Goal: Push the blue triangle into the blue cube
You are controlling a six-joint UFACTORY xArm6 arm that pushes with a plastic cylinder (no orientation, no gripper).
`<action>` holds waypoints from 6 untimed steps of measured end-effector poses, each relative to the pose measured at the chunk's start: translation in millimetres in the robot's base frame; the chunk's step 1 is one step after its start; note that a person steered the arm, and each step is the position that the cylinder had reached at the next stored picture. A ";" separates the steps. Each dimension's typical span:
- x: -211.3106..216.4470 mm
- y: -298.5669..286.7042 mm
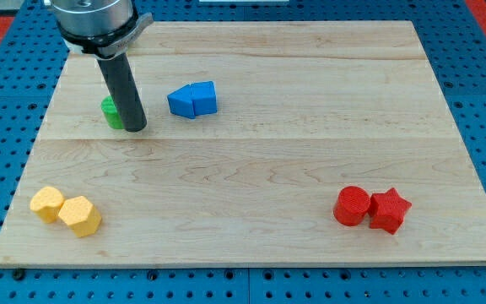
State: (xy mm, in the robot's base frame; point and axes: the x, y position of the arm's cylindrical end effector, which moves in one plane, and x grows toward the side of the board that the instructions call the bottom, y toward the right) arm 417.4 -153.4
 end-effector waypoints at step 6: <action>-40.5 64.8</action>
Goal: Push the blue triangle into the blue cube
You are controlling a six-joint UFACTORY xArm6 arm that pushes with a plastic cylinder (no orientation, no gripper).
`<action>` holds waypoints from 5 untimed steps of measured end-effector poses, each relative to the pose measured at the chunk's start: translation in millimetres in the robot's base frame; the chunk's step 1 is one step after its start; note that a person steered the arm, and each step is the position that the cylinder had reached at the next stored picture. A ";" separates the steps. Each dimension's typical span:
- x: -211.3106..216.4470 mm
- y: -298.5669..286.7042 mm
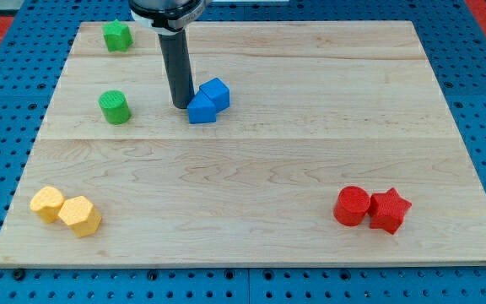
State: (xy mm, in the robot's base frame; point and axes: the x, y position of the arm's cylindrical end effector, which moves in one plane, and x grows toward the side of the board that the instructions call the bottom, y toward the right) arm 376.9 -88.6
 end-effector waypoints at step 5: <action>-59.8 -82.1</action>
State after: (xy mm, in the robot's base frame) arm 317.1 -170.7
